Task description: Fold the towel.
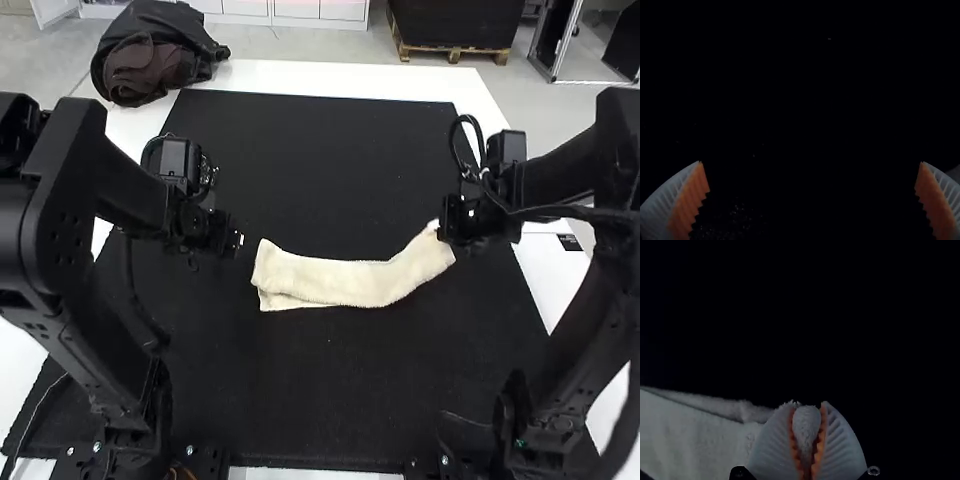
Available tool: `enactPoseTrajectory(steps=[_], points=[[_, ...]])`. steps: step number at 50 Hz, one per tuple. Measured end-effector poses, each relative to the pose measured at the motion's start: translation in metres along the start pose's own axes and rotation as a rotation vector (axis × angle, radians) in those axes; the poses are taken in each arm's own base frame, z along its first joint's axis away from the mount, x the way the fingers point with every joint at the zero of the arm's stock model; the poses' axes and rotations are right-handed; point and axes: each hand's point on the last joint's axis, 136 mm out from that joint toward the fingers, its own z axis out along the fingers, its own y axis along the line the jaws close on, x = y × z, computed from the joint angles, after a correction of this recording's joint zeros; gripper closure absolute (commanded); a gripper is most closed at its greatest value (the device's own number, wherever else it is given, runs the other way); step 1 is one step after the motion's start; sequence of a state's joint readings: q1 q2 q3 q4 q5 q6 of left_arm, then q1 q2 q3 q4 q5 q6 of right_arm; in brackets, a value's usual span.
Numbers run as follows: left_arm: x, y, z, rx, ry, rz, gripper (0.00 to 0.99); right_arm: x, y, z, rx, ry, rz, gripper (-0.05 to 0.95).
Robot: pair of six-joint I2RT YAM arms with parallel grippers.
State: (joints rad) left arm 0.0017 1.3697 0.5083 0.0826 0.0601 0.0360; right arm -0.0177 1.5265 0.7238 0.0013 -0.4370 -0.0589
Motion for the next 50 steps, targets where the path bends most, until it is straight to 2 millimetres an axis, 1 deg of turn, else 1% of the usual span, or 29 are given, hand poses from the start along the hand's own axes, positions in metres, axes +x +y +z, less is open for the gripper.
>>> enactPoseTrajectory(steps=[3,7,15,27,36,42,50], points=[[0.000,0.000,0.000,0.000,-0.001,0.000,0.028,-0.004,0.013,0.000,-0.026,-0.006,-0.006,0.92],[-0.001,0.000,0.000,0.000,-0.003,0.000,0.028,-0.007,0.038,0.003,-0.075,-0.001,-0.025,0.92],[-0.001,0.000,0.000,-0.001,-0.005,0.001,0.028,-0.005,0.077,0.009,-0.151,0.025,-0.044,0.92],[-0.003,0.000,0.001,-0.002,-0.011,-0.005,0.028,-0.008,0.119,0.012,-0.223,0.036,-0.047,0.92],[0.005,0.000,0.006,0.002,0.016,-0.012,0.028,0.000,0.153,0.015,-0.283,0.054,-0.059,0.92],[0.006,0.000,0.007,0.002,0.018,-0.016,0.028,0.002,0.169,0.015,-0.316,0.059,-0.062,0.92],[0.006,0.000,0.007,0.002,0.017,-0.017,0.028,0.008,0.189,0.021,-0.354,0.072,-0.076,0.92]])
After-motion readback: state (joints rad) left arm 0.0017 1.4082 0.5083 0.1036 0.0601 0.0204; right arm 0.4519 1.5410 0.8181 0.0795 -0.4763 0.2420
